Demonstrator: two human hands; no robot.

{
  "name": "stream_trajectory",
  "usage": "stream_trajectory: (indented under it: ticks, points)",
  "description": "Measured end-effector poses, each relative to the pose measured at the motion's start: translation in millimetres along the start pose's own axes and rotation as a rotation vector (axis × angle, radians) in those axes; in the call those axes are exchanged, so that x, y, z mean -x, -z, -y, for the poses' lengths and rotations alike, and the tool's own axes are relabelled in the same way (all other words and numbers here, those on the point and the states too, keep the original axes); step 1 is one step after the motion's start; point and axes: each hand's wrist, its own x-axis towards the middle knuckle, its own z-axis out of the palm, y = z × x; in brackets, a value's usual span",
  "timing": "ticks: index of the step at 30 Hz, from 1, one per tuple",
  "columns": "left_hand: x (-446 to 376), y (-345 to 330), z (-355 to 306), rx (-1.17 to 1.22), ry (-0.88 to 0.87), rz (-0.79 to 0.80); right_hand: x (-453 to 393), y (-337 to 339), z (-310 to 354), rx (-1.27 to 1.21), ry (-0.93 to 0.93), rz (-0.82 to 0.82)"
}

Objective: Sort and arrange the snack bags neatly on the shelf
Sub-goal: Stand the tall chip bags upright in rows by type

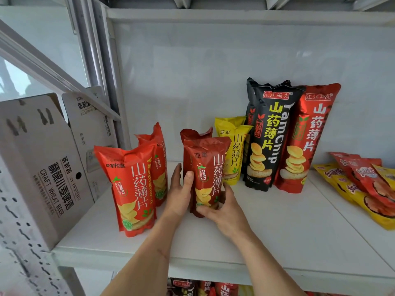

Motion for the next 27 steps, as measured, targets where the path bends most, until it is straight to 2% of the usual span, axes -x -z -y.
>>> stream_trajectory:
  ticks: [11, 27]
  points:
    - [-5, -8, -8, 0.023, -0.132, 0.053, -1, 5, 8, 0.118, 0.022, -0.008]
    - [-55, -25, -2, 0.009, -0.065, -0.034, -63, -5, -10, 0.099, 0.004, -0.057]
